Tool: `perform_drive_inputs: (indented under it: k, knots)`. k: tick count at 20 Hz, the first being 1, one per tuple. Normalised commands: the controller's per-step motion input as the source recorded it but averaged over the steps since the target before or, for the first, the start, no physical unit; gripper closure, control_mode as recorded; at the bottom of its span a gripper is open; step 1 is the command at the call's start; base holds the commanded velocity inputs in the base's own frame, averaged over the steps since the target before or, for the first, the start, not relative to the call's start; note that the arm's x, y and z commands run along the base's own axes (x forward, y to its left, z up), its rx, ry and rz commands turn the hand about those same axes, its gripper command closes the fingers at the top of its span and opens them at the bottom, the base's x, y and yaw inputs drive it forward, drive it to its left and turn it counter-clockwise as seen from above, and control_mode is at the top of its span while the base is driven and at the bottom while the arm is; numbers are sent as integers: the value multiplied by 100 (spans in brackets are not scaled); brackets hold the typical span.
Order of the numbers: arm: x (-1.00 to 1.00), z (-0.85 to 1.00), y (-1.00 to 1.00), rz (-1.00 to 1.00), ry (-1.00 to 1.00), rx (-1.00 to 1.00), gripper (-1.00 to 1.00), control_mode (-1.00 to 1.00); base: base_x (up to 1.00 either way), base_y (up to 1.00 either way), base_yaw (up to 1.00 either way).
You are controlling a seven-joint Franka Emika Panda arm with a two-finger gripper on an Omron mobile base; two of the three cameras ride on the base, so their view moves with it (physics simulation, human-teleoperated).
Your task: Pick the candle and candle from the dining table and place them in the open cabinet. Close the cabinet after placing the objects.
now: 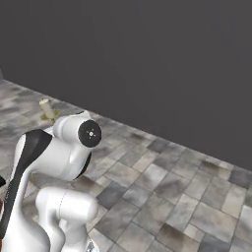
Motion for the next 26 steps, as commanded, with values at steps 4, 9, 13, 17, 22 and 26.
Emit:
perform_drive_inputs:
  k: [4, 9, 13, 17, 22, 26]
  knots:
    - [0, 0, 0, 0, 0, 0, 100, 100, -5, 0, -48]
    - [0, 0, 0, 0, 0, 0, 100, 100, -5, 0, -50]
    - [0, 0, 0, 0, 0, 0, 100, 100, -6, 0, -49]
    - [0, 0, 0, 0, 0, 0, 100, 100, -7, 0, -49]
    - [0, 0, 0, 0, 0, 0, 100, 100, -8, 0, -49]
    - [0, 0, 0, 0, 0, 0, 100, 100, -11, 0, -49]
